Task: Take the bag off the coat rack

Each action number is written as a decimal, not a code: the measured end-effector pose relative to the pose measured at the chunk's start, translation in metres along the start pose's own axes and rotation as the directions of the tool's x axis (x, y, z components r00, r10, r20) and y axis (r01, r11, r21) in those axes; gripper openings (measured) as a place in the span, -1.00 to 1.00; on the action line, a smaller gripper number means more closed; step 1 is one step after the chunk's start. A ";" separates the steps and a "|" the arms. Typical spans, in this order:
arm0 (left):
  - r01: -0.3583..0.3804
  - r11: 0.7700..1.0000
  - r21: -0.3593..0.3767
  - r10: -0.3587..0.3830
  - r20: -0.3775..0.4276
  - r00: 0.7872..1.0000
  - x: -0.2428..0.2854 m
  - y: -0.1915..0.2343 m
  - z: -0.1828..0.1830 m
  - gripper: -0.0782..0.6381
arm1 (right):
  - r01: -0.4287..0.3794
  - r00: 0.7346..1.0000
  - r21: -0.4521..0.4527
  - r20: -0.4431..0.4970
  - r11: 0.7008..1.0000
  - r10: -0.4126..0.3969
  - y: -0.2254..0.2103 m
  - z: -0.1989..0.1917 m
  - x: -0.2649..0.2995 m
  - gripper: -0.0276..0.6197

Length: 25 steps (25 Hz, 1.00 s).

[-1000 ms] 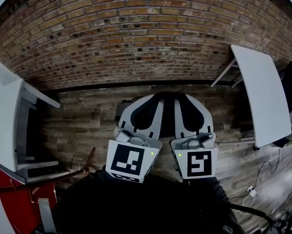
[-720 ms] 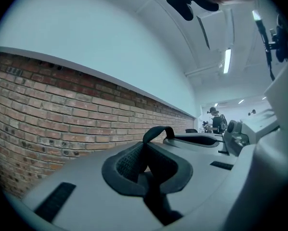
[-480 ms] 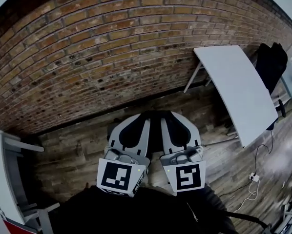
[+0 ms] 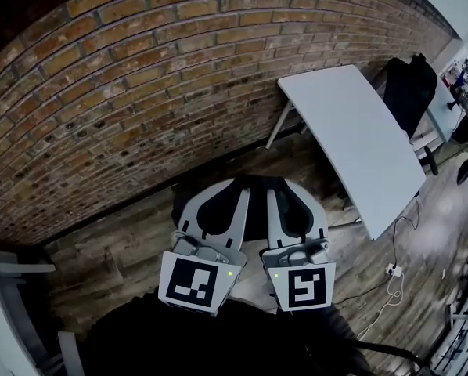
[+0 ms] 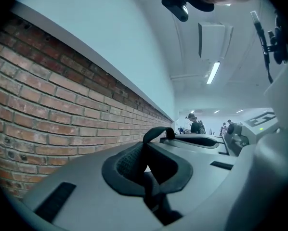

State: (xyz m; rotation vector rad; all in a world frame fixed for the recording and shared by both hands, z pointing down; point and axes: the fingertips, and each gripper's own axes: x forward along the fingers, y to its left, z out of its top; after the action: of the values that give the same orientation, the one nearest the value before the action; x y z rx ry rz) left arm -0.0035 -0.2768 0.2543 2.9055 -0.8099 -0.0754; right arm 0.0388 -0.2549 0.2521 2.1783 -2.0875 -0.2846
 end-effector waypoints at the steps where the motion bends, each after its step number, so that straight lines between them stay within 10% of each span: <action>1: 0.014 1.000 0.000 -0.014 0.003 1.000 0.008 0.000 0.001 -0.70 | 0.010 1.000 -0.002 -0.006 1.000 -0.010 -0.007 -0.001 0.005 -0.79; 15: 0.156 0.986 0.059 -0.155 -0.020 0.988 0.109 -0.028 0.003 -0.70 | 0.136 0.991 -0.033 0.007 0.990 -0.135 -0.106 -0.009 0.033 -0.79; 25: 0.118 0.985 0.129 -0.113 -0.042 0.993 0.191 -0.059 -0.004 -0.70 | 0.107 0.993 0.031 0.053 0.994 -0.109 -0.191 -0.032 0.056 -0.79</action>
State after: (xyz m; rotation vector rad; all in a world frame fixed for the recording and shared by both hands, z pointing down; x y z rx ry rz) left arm 0.1907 -0.3254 0.2475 3.0666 -0.6637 0.0184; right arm 0.2345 -0.3029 0.2404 2.3302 -2.0157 -0.3295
